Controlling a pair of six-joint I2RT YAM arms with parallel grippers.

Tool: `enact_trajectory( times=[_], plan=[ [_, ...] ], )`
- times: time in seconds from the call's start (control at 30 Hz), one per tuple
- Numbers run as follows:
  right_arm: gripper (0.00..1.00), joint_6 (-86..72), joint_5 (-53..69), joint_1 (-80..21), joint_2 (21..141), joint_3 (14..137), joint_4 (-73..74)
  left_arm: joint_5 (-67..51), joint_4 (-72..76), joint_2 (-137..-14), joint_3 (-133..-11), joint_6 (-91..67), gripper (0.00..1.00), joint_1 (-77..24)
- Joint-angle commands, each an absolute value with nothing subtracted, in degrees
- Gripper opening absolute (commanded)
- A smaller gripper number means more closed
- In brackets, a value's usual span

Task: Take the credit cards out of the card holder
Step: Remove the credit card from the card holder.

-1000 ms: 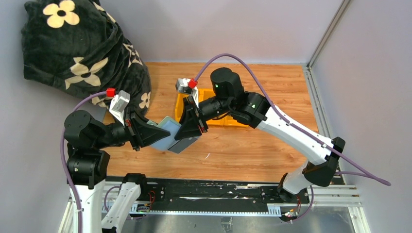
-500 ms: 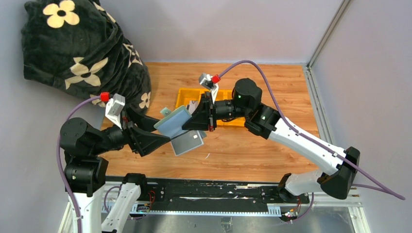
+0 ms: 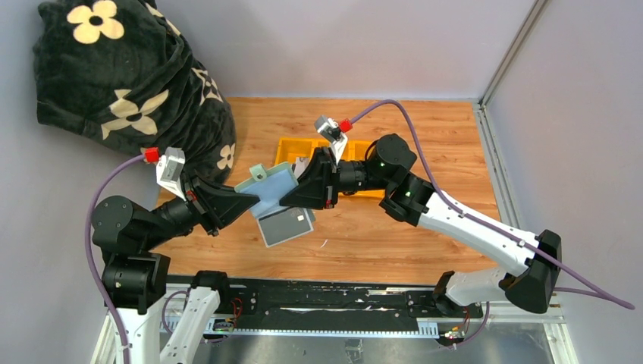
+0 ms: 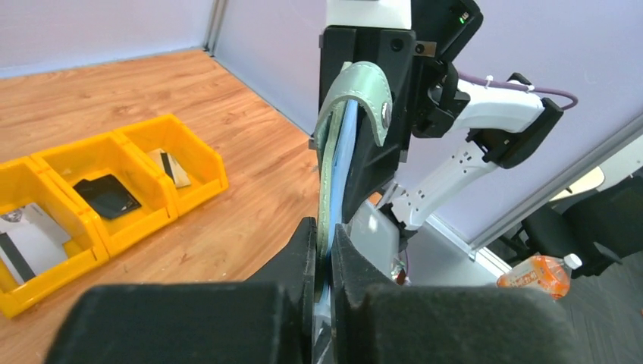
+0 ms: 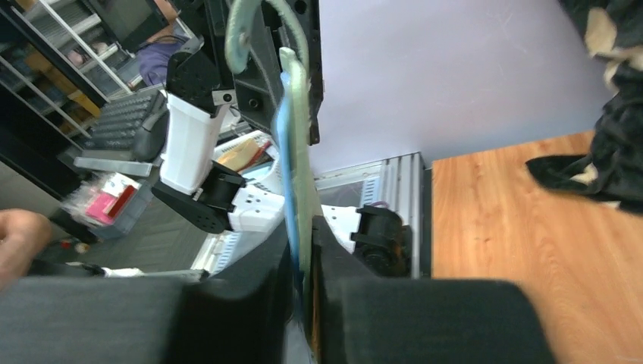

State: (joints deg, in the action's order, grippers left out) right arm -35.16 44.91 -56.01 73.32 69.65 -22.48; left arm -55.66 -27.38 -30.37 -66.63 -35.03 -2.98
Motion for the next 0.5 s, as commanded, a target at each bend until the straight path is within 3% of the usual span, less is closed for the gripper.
enact_trajectory(
  times=[0.0,0.07,0.17,0.3,0.47],
  plan=[
    [0.33,-32.8,47.3,-57.7,73.0,72.6,-21.1,-53.9,-28.0,-29.9,-66.2,-32.8,0.02,-3.1],
    [0.59,-27.6,50.9,-57.7,73.8,76.7,-11.4,-55.7,-31.1,-30.4,-67.0,-28.6,0.01,-3.1],
    [0.74,-16.5,52.0,-57.9,76.0,84.4,5.4,-61.2,-37.5,-32.5,-68.9,-21.3,0.02,-3.1],
    [0.78,-6.7,53.4,-58.4,80.8,94.5,21.6,-64.4,-39.9,-32.8,-69.1,-19.5,0.00,-3.1],
    [0.73,3.7,50.8,-60.6,87.7,106.0,38.1,-66.0,-40.8,-32.8,-69.7,-18.5,0.00,-3.1]
  ],
)
